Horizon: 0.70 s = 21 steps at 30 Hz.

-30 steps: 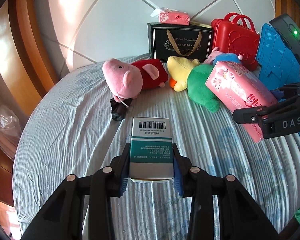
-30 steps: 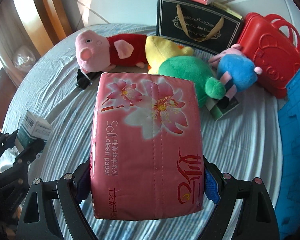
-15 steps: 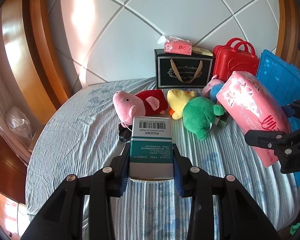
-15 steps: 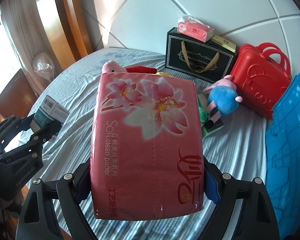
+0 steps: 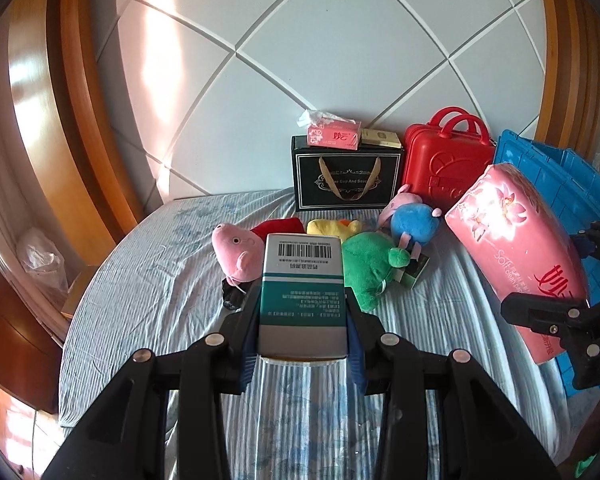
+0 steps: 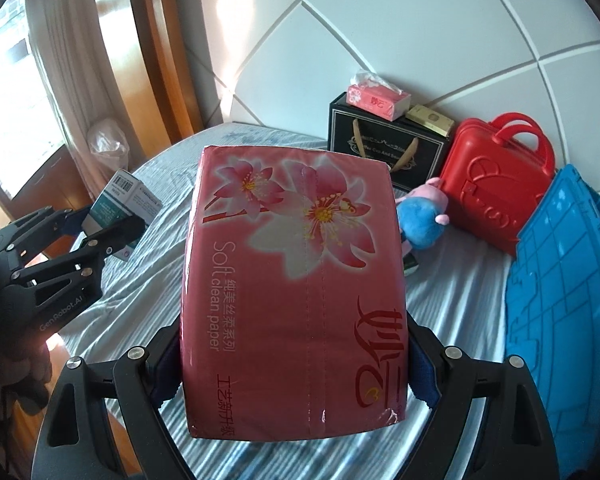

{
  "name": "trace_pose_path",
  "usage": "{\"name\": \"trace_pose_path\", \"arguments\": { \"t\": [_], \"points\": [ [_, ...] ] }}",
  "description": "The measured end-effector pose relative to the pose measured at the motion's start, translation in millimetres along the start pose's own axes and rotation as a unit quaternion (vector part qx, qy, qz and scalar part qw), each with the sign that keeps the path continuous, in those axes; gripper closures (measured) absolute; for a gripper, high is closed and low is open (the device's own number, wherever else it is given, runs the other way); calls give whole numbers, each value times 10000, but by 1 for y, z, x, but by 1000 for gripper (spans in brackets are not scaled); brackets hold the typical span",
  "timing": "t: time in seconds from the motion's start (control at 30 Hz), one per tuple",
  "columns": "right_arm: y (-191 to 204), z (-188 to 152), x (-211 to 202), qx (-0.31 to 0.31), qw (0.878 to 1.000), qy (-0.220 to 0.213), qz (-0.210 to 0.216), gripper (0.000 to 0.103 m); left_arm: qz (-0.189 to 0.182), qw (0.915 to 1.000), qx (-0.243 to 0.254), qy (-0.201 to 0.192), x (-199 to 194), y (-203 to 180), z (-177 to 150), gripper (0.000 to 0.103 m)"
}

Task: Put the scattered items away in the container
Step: 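Carry the medicine box in the left tool while the right tool carries the tissue pack to the blue crate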

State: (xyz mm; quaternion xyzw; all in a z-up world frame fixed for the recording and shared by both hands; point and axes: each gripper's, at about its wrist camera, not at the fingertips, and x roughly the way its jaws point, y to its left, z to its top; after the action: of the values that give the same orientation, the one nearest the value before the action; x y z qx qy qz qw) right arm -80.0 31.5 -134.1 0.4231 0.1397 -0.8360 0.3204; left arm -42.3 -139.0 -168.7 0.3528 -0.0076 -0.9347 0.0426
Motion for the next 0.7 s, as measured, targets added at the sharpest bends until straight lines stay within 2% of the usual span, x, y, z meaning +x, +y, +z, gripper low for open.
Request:
{"name": "trace_pose_path", "arguments": {
  "t": [0.27,0.7],
  "points": [
    [-27,-3,-49,13,9996,-268,29,14,-42,9998,74,-173,-24,-38,30,67],
    [-99,-18,-109,416,9975,-569,-30,14,-233,9980,247,-537,-57,-116,63,67]
  ]
}}
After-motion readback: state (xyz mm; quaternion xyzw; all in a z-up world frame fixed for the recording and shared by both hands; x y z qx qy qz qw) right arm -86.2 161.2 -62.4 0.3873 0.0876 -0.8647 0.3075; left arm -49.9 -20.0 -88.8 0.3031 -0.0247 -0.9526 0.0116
